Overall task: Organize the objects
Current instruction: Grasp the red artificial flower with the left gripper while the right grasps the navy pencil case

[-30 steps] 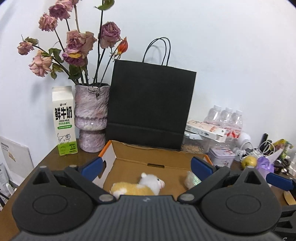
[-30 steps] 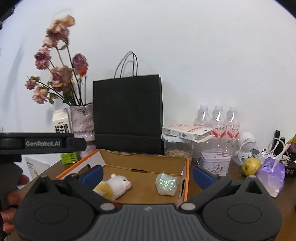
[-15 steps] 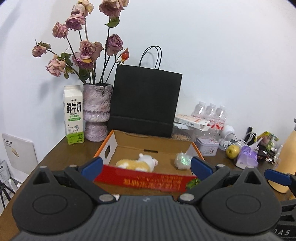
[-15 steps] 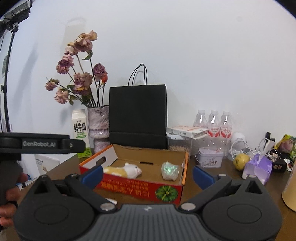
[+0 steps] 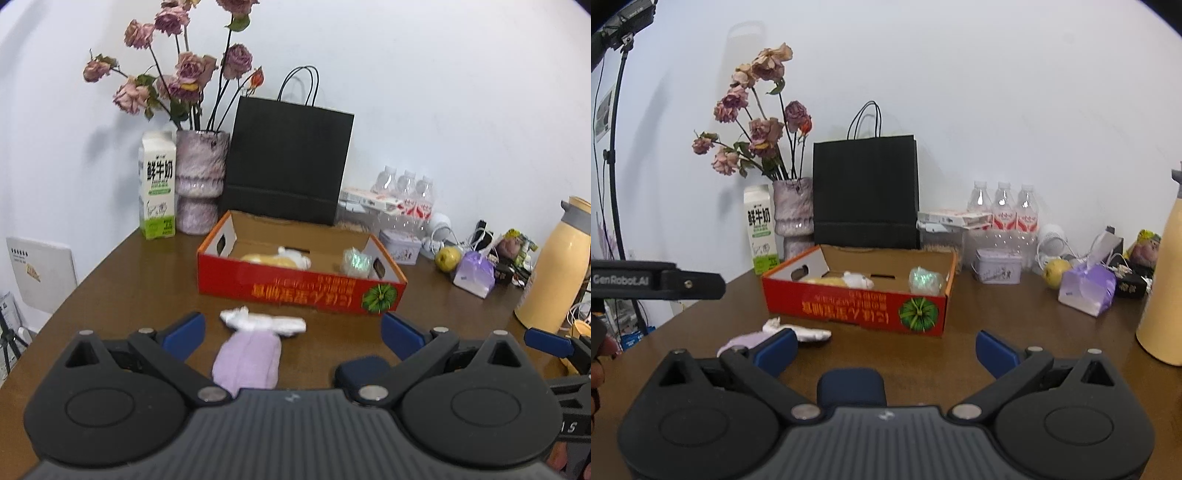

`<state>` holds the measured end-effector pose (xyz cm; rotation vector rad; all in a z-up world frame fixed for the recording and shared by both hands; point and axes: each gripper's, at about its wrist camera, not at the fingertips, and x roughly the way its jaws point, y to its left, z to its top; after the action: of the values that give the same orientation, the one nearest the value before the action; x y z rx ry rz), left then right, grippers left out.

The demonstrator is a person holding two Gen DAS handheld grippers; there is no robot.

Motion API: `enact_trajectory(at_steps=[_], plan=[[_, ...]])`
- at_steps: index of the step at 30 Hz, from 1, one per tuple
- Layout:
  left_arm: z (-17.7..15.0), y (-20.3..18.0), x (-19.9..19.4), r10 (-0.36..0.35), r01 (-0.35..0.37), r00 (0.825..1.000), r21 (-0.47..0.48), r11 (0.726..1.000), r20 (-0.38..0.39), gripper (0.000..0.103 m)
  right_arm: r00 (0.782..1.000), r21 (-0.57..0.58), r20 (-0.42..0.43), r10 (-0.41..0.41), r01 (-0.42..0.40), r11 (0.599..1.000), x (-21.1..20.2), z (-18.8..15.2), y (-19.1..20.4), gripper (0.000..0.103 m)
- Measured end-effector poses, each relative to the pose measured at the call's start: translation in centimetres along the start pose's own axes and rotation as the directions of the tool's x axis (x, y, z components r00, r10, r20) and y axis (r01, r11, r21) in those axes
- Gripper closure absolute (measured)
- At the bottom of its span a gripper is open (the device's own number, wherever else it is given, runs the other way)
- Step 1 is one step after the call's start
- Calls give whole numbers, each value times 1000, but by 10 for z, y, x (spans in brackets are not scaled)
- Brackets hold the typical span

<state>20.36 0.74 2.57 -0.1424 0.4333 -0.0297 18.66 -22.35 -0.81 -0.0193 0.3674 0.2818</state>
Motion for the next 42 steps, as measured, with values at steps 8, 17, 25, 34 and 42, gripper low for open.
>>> enact_trajectory(at_steps=[8, 17, 25, 34, 42], plan=[[-30, 10, -17, 21, -21, 999, 9, 1000, -25, 0, 998, -8, -69, -1, 0, 1000, -13, -33, -4, 0], [-57, 23, -26, 50, -51, 996, -12, 999, -72, 0, 993, -7, -117, -4, 4, 1000, -21, -57, -7, 0], [-74, 34, -29, 88, -88, 990, -2, 996, -111, 0, 990, -14, -144, -5, 3, 1000, -19, -67, -7, 0], [-89, 30, -18, 92, -82, 981, 61, 995, -172, 0, 986, -27, -167, 5, -9, 1000, -11, -72, -1, 0], [-89, 23, 8, 76, -59, 975, 87, 994, -210, 0, 984, -26, -176, -3, -2, 1000, -5, -73, -3, 0]])
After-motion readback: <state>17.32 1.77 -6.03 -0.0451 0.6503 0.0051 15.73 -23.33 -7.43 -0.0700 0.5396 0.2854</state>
